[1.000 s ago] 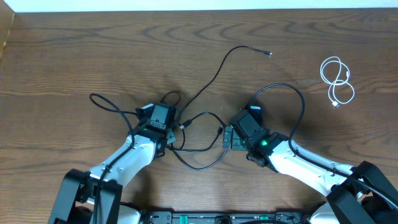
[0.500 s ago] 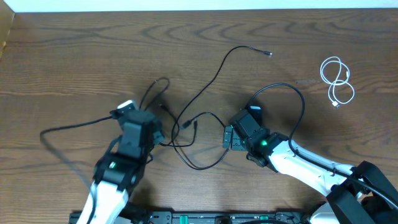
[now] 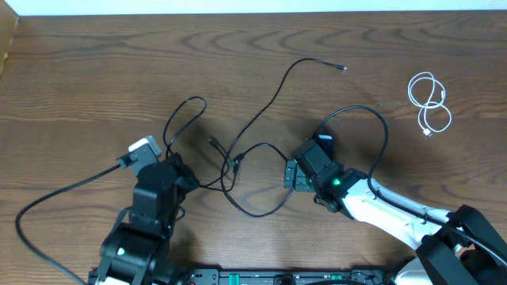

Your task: Untangle cables

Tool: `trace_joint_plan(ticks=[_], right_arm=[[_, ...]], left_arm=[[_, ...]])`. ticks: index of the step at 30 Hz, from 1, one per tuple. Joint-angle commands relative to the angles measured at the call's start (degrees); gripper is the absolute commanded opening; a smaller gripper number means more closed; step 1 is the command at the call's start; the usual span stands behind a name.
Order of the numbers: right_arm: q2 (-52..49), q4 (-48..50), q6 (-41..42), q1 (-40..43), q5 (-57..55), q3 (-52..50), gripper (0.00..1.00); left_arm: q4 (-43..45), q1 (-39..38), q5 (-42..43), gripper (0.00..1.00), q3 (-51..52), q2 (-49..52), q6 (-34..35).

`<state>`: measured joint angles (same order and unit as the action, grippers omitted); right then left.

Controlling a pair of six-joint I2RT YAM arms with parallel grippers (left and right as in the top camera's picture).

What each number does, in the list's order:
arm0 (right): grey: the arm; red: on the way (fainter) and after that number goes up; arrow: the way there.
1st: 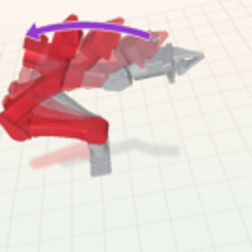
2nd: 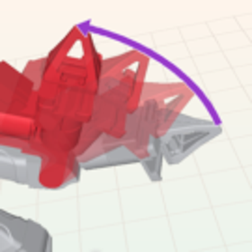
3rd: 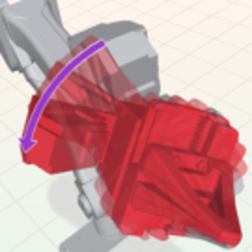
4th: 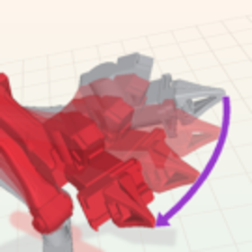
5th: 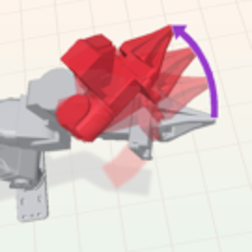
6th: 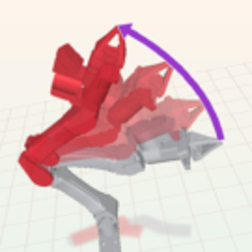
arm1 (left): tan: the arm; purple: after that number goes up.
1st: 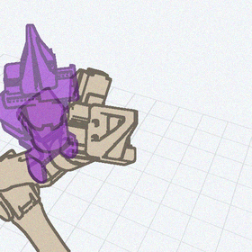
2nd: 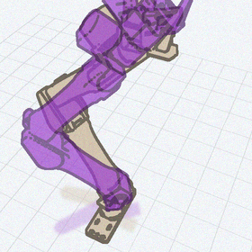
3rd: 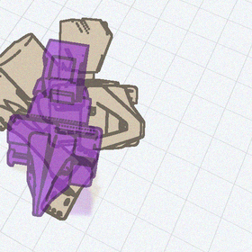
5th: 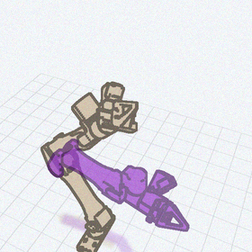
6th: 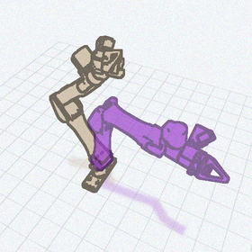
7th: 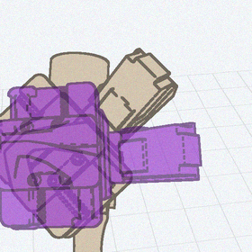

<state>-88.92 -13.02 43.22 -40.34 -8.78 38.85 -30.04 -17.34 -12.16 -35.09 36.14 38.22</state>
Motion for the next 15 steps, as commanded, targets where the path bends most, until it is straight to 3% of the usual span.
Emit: trace_joint_plan(ticks=[1, 15], right_arm=[[-0.57, -0.09, 0.39, 0.17, -0.72, 0.48, 0.99], [-0.57, -0.09, 0.42, 0.17, -0.72, 0.48, 0.99]], left_arm=[[0.59, 0.31, 0.98, 0.07, -1.49, -3.74, 2.97], [0.04, 0.28, 11.47, 0.07, -1.46, -7.3, 3.06]])
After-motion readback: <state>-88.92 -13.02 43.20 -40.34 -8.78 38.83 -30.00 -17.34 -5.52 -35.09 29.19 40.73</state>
